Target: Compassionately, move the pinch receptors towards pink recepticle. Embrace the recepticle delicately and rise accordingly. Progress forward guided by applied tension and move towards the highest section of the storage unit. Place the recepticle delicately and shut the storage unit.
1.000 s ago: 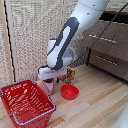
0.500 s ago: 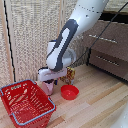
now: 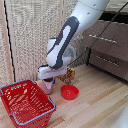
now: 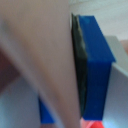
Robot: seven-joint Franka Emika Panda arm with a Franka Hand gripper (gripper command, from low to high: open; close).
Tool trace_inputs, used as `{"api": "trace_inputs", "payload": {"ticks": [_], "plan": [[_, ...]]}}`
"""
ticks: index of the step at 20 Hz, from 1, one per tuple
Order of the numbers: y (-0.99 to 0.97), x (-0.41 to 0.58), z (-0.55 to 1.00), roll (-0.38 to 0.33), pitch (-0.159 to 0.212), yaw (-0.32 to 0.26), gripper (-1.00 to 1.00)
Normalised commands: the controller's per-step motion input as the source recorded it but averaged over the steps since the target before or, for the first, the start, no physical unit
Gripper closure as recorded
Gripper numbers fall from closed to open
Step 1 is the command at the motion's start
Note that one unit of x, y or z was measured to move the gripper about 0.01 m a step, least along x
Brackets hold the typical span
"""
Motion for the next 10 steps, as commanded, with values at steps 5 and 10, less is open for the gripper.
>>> {"api": "trace_inputs", "payload": {"ticks": [5,10], "plan": [[-0.03,0.43,0.72,-0.014,0.077,-0.009,1.0],[-0.04,0.426,0.73,-0.027,0.147,0.0,1.0]]}}
